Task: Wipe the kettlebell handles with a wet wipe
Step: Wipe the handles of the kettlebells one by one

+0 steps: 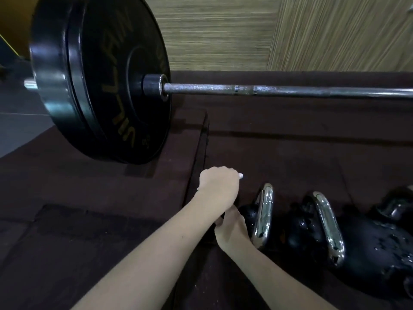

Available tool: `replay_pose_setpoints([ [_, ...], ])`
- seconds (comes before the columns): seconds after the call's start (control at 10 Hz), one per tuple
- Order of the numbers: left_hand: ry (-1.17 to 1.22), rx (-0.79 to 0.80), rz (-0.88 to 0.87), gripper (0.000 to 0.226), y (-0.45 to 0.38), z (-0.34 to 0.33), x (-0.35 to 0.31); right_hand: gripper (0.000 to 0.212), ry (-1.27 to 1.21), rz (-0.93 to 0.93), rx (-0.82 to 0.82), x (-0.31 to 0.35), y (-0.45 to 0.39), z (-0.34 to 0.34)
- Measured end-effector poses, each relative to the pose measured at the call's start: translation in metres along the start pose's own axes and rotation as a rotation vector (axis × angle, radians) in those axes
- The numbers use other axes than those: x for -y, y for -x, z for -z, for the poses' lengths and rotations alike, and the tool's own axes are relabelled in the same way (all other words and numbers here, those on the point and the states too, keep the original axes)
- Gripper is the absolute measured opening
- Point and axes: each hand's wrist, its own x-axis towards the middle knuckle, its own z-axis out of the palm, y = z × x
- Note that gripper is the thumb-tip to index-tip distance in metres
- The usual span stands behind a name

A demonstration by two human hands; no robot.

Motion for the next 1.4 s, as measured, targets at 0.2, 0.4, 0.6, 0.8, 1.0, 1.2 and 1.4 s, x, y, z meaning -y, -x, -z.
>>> replay_pose_setpoints([
  [0.2,0.757,-0.345,0.213,0.021,0.102,-0.069,0.03,0.022,0.05,-0.134,0.101,0.004,0.011,0.009],
  [0.4,0.947,-0.331,0.265,0.026,0.135,-0.129,0.032,0.03,-0.014,-0.106,0.064,0.004,0.015,0.008],
  [0.6,0.819,-0.369,0.243,0.057,0.111,-0.088,0.043,0.025,-0.292,-0.234,0.031,0.007,0.009,0.009],
  [0.8,0.209,-0.196,0.075,0.04,0.029,-0.027,0.022,0.041,-0.265,-0.21,0.042,-0.008,0.002,0.003],
  [1.0,0.292,0.058,-0.076,0.046,-0.012,0.001,0.01,0.048,0.024,-0.088,0.101,-0.006,0.0,0.007],
  [1.2,0.659,-0.142,-0.026,0.023,0.061,-0.034,0.044,0.048,0.215,-0.001,0.136,-0.001,0.011,0.014],
  [1.4,0.601,-0.131,0.01,0.046,0.112,-0.059,0.068,0.047,0.175,-0.041,0.135,0.004,0.019,0.013],
])
